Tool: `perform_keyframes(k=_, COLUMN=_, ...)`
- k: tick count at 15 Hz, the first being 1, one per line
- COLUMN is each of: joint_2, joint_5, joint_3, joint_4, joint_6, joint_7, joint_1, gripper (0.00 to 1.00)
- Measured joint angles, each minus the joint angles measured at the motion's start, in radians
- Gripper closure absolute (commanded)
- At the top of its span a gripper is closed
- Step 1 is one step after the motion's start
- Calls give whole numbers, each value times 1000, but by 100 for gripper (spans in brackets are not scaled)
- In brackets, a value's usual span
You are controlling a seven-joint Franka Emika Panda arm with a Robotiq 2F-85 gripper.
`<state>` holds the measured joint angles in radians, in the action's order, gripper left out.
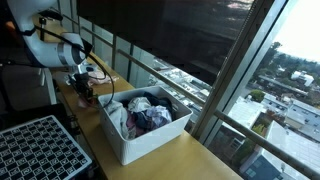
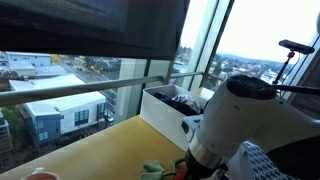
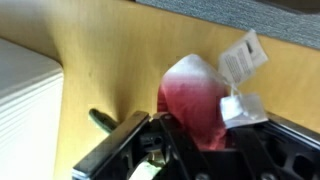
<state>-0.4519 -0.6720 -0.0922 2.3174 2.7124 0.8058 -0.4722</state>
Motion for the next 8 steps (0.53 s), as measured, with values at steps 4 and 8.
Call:
perform_keyframes(k=4, joint_2=46, joint_5=8, joint_3=-22, joint_4=-117, joint_6=-42, joint_7=-27, joint_1=-53, gripper=95)
perform_keyframes(k=8, joint_2=201, joint_5=-46, joint_3=18, joint_4=-151, joint_6=-133, joint_7=-40, joint_1=-29, gripper=95)
